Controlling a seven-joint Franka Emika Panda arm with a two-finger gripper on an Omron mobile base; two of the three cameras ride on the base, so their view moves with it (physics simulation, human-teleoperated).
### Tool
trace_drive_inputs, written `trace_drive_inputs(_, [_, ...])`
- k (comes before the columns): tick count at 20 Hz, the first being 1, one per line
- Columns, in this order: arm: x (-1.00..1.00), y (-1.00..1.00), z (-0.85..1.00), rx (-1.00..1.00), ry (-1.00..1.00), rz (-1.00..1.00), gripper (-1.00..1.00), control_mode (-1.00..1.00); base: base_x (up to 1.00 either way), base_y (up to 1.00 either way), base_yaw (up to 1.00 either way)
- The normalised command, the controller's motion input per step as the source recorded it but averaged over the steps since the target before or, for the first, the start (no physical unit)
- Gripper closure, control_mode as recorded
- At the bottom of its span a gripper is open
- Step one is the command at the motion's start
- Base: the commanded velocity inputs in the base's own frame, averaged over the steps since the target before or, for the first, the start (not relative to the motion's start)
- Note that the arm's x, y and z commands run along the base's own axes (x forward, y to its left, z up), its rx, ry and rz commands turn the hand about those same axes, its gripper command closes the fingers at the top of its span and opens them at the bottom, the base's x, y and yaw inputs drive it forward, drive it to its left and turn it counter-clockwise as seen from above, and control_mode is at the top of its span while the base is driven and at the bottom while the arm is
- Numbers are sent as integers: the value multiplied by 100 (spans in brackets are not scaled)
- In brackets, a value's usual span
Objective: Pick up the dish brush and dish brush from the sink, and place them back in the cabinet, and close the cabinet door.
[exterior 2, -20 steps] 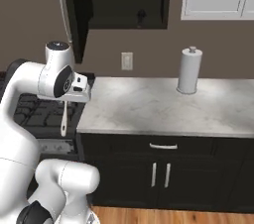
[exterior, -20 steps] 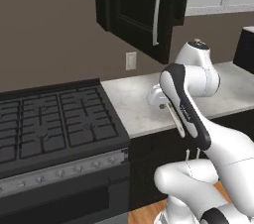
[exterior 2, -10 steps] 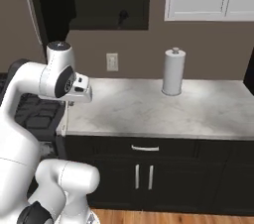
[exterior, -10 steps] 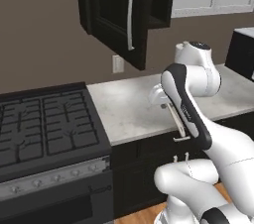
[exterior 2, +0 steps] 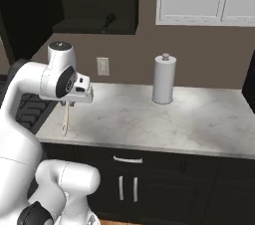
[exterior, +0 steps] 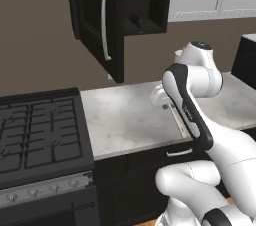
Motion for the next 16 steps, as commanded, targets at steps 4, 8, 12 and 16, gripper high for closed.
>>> trace_drive_inputs(4, [0, 0, 0, 0, 0, 0, 100, 100, 10, -57, 13])
trace_drive_inputs(8, [0, 0, 0, 0, 0, 0, 100, 100, 12, -54, 11])
trace_drive_inputs(12, [0, 0, 0, 0, 0, 0, 100, 100, 32, -26, 7])
trace_drive_inputs(16, [0, 0, 0, 0, 0, 0, 100, 100, 45, -2, 1])
